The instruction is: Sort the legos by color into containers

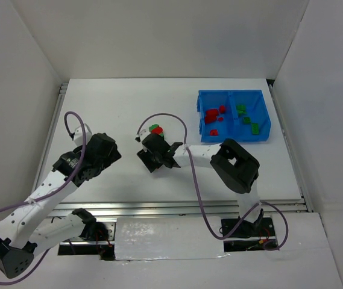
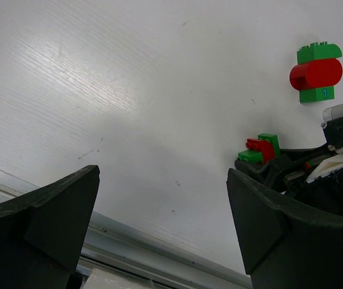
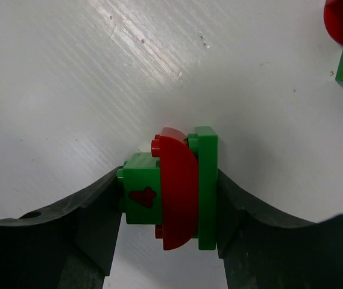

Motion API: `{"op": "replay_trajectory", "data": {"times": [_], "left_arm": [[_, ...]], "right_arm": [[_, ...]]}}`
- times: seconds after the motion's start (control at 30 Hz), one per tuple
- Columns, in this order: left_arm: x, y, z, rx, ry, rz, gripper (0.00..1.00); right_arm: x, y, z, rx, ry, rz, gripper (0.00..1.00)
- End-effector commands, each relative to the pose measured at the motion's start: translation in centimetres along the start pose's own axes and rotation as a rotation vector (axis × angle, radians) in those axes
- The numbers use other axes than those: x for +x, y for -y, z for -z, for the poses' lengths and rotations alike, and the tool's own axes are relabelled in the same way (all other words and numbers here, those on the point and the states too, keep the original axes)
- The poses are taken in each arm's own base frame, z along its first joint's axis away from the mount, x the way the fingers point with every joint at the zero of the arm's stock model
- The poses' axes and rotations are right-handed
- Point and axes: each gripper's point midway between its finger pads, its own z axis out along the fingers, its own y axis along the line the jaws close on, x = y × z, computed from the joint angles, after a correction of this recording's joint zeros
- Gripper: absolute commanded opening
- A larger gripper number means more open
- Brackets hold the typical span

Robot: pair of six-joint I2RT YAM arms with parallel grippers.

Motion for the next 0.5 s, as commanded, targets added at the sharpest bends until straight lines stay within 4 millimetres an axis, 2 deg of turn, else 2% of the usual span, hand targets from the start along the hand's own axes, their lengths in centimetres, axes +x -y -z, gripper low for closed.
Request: {"op": "replay_trajectory", "data": {"times": [0.0,0.03,0.07,0.1,0.13,0.17,0.2,0.23,0.27,0.3,0.33,0.37,0.4,0.47], "left_arm": [[-0.5,0.2,0.1,0.017,0.018,-0.011,1.00],[-0.5,0.4,0.1,0.025,0.011,-0.012,1.00],[-0.5,0.9,0.0,0.041,0.008,-0.013,1.00],[-0.1,1.4,0.2,0.069,-0.019,-0.015,1.00],[0.2,2.0,0.2,0.090,-0.037,-0.020,1.00],[0.8,3.3,0.5,0.154,-0.082,-0.010,1.00],[1.2,4.2,0.8,0.196,-0.112,-0.006,1.00],[1.8,5.1,1.0,0.240,-0.146,-0.006,1.00],[2.0,6.7,1.3,0.316,-0.165,0.012,0.99],[3.5,8.5,2.5,0.424,-0.258,0.013,1.00],[4.0,9.7,3.0,0.501,-0.290,0.013,0.99],[4.1,11.9,3.6,0.619,-0.295,0.029,1.00],[5.5,13.3,5.2,0.729,-0.388,0.024,0.99],[6.7,14.6,6.1,0.829,-0.454,0.024,0.99]], "right_arm": [[-0.6,-1.1,1.1,-0.042,0.028,0.001,0.41],[0.3,-1.4,1.6,-0.061,0.027,-0.002,0.37],[-1.9,-2.3,3.3,-0.111,0.118,-0.012,0.28],[-2.4,-2.8,4.4,-0.135,0.155,-0.012,0.25],[-2.3,-3.8,6.6,-0.180,0.210,0.000,0.20],[-3.4,-4.5,7.7,-0.214,0.291,0.004,0.20],[-1.8,-5.2,8.5,-0.233,0.292,0.019,0.20],[-3.8,-5.8,11.0,-0.262,0.394,0.024,0.20],[-3.7,-6.3,11.9,-0.279,0.420,0.035,0.20],[-2.8,-6.3,12.4,-0.282,0.428,0.039,0.20],[-3.8,-7.2,14.2,-0.308,0.487,0.046,0.20],[-3.8,-7.5,14.7,-0.316,0.500,0.047,0.20],[-3.7,-7.4,15.0,-0.307,0.510,0.043,0.21],[-4.4,-7.4,16.1,-0.292,0.541,0.025,0.21]]}}
